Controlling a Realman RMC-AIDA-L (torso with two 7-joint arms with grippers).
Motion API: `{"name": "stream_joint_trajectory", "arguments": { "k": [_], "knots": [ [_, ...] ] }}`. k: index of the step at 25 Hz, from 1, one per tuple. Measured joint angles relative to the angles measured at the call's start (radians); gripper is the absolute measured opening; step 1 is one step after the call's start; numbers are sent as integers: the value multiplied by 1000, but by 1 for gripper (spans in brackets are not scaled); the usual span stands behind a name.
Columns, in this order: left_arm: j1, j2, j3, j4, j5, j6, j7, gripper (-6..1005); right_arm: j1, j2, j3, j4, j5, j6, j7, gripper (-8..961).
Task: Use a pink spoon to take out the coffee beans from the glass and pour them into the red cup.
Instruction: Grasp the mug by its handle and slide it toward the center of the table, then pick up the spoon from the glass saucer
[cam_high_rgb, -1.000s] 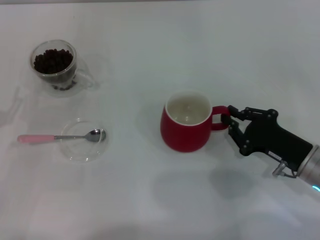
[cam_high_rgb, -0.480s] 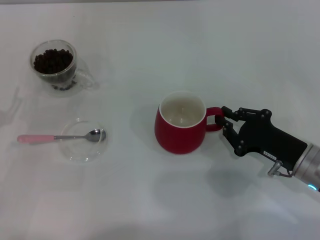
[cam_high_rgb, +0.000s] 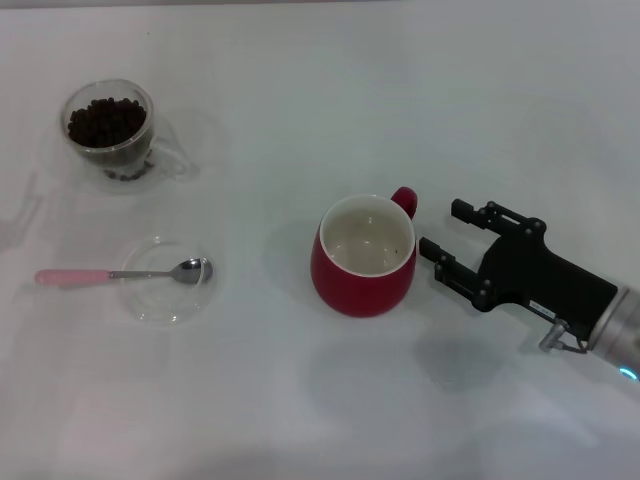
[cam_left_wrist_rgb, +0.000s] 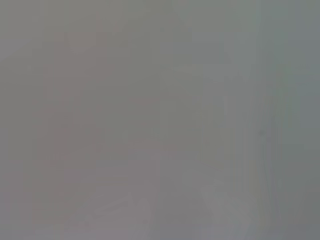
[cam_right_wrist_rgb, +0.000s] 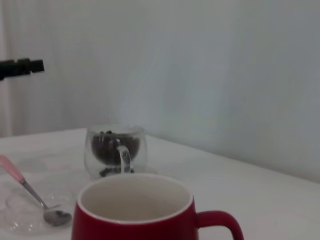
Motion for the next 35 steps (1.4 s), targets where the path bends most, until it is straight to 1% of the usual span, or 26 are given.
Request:
{"name": "stream_joint_trajectory", "arguments": {
  "k": [2, 4, 10, 14, 18, 20, 23, 25, 26, 27, 28, 29, 32, 35],
  "knots": [
    [2, 0, 0, 0, -7, 0, 2, 887, -4, -4, 0, 12, 0, -36, 13, 540],
    [3, 0, -1, 0, -13, 0, 3, 888, -7, -8, 1, 46, 0, -100, 31, 560],
    [4, 2, -1, 0, -20, 0, 3, 888, -1, -15, 28, 212, 16, -337, 62, 621],
    [3, 1, -1, -1, -20, 1, 1, 888, -9, -29, 141, 274, 28, -469, 63, 621],
    [10, -6, 4, -9, -17, 9, -63, 888, -16, -49, 282, 288, 28, -549, 58, 621],
    [21, -12, 7, -10, -15, 14, -145, 887, -10, -58, 363, 287, 28, -555, 62, 621],
    [33, -16, 6, -32, -16, 47, -343, 887, 7, -66, 486, 283, 28, -549, 69, 621],
    [31, -19, 3, -73, -18, 83, -480, 887, 24, -72, 546, 279, 28, -543, 71, 620],
    [27, -22, 0, -99, -19, 100, -567, 887, 35, -77, 569, 277, 28, -540, 74, 620],
    [25, -23, -1, -109, -19, 103, -600, 887, 46, -83, 584, 276, 28, -538, 79, 620],
    [20, -26, -2, -128, -18, 108, -659, 887, 69, -95, 615, 275, 28, -523, 102, 620],
    [13, -27, -2, -146, -14, 109, -721, 887, 69, -95, 615, 275, 28, -523, 102, 620],
    [-21, -29, -2, -213, 3, 109, -867, 887, 102, -113, 671, 275, 28, -472, 145, 620],
    [-51, -30, -3, -276, 16, 104, -949, 887, 125, -120, 687, 264, 32, -430, 151, 620]
  ]
}}
